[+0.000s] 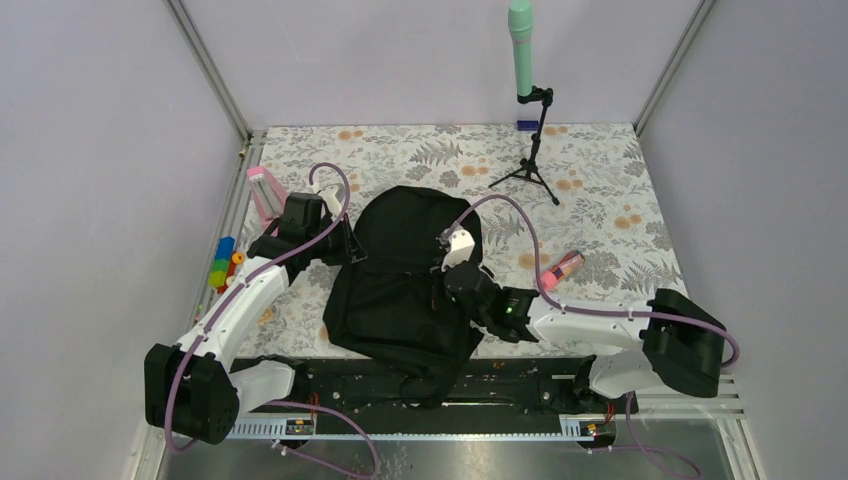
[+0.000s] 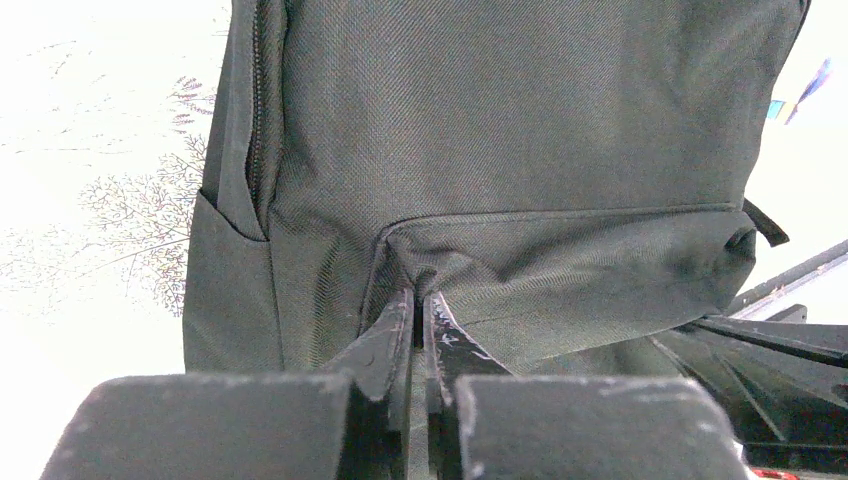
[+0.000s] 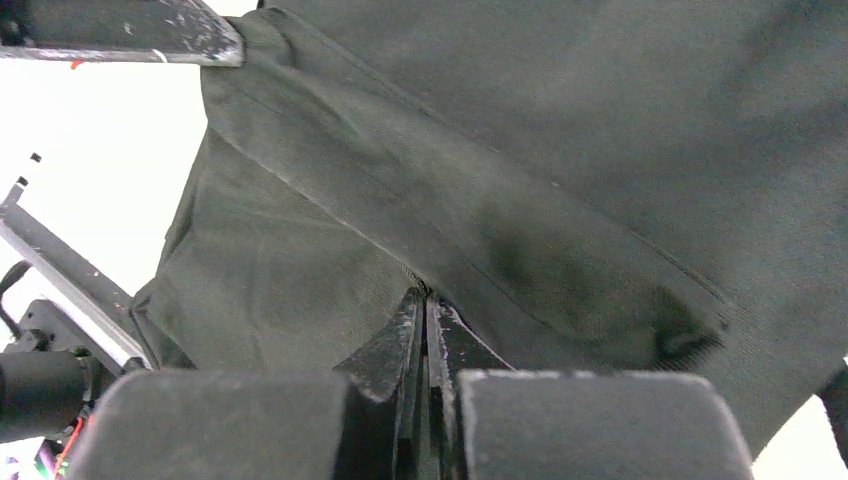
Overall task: Pack the student bag
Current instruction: Unzip the student bag at the center of the board.
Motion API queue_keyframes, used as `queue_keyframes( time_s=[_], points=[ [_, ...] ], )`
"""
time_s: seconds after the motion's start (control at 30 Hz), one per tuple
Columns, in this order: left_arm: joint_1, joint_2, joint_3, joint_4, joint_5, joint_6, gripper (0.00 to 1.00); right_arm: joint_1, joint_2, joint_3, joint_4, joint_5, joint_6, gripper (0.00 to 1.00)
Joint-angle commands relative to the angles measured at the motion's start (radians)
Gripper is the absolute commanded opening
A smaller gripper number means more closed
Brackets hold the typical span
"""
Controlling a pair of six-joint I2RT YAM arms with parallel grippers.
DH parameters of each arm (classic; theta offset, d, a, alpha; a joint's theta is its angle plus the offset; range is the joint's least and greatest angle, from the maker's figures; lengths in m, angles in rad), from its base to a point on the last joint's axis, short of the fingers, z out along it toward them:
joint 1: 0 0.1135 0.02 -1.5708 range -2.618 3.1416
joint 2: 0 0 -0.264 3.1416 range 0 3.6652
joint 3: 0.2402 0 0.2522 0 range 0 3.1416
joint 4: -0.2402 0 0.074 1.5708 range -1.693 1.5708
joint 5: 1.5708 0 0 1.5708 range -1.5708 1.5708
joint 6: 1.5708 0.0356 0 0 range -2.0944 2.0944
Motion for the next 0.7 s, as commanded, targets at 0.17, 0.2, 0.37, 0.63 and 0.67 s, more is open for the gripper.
queue_keyframes(
  time_s=[0.17,0.2,0.37,0.63,0.67],
  points=[
    [0.015,-0.031,0.01,0.014,-0.112,0.035,0.0,0.003,-0.123,-0.077,-0.134,0.212,-0.014,0.0],
    [0.015,-0.031,0.011,0.013,-0.116,0.037,0.0,0.002,-0.133,-0.083,-0.143,0.224,-0.014,0.0],
    [0.015,-0.023,0.015,0.006,-0.113,0.042,0.0,-0.006,-0.178,-0.11,-0.181,0.24,-0.031,0.0],
    [0.015,-0.021,0.015,0.002,-0.12,0.045,0.0,-0.052,-0.266,-0.155,-0.257,0.263,0.002,0.0],
    [0.015,-0.022,0.015,0.0,-0.121,0.045,0.0,-0.065,-0.283,-0.167,-0.263,0.258,0.009,0.0]
  ],
)
